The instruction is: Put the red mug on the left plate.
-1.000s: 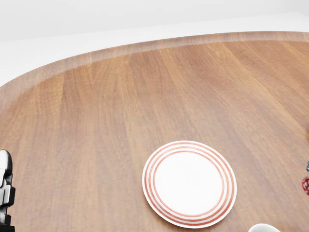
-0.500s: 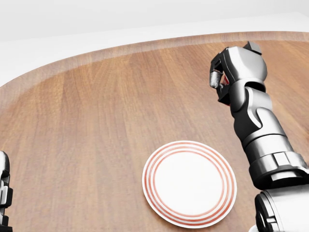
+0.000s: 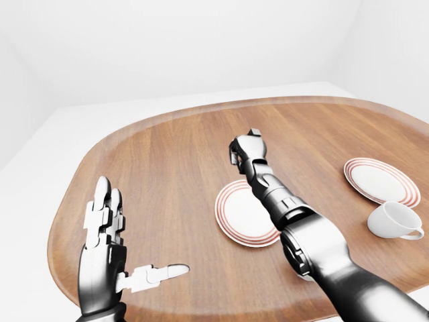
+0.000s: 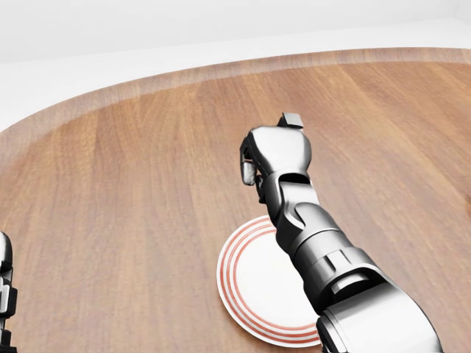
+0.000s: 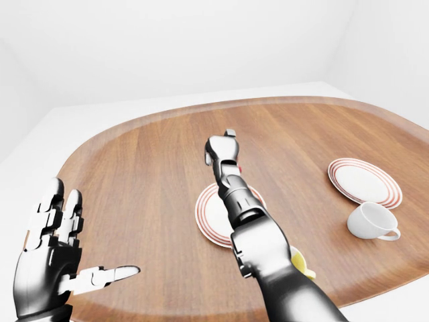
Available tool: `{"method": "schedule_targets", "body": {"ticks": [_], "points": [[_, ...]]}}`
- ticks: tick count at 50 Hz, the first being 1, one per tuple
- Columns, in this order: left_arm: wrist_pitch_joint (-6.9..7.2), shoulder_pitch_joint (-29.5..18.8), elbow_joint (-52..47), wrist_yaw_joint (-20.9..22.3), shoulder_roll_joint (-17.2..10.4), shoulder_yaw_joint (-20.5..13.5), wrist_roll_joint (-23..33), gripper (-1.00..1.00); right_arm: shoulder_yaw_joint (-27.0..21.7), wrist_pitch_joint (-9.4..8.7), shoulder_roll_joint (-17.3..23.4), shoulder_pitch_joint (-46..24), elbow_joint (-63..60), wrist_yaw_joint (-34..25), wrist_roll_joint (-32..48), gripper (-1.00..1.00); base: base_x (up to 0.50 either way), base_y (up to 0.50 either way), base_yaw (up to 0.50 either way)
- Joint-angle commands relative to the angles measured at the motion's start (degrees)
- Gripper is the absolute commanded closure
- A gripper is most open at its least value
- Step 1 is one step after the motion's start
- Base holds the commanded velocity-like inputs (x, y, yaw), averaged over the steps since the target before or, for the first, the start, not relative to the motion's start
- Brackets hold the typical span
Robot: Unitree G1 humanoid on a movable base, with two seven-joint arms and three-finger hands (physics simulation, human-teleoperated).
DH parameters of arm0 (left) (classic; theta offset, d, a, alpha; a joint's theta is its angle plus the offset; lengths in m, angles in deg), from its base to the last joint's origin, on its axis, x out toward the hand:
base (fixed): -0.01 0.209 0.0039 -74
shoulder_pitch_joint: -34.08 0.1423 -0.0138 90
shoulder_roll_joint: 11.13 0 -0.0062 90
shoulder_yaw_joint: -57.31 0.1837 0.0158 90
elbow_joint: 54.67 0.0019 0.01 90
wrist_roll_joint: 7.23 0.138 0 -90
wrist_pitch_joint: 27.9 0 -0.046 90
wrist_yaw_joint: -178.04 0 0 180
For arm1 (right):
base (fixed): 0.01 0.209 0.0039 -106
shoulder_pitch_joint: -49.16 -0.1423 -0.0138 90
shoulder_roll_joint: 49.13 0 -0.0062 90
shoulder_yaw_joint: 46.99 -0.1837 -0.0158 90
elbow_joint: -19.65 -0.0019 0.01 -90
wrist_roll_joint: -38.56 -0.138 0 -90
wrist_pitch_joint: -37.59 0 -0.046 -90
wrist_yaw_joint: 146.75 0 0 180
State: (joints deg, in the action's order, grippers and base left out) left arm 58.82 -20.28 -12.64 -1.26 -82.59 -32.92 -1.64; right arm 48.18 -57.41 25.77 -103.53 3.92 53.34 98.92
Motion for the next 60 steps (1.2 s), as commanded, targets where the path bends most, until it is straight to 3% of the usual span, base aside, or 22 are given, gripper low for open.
{"method": "schedule_targets", "body": {"ticks": [1, 46, 60], "points": [[-0.08, 0.03, 0.05, 0.18, 0.19, 0.02, 0.14, -1.00, 1.18, 0.00, -1.88, 3.98, 2.15, 3.68, 0.91, 1.00, 0.00, 0.00, 0.00], [-0.35, 0.32, 0.01, 0.28, 0.45, -0.30, -0.06, -1.00, 1.74, 0.00, -3.10, 16.69, 3.84, 5.73, 3.39, 1.00, 0.00, 0.00, 0.00], [-0.38, 0.17, 0.24, 0.22, 0.45, -0.46, -0.25, -1.00, 1.27, 0.00, -3.27, 17.12, 4.19, 5.37, 3.41, 1.00, 0.00, 0.00, 0.00]]}}
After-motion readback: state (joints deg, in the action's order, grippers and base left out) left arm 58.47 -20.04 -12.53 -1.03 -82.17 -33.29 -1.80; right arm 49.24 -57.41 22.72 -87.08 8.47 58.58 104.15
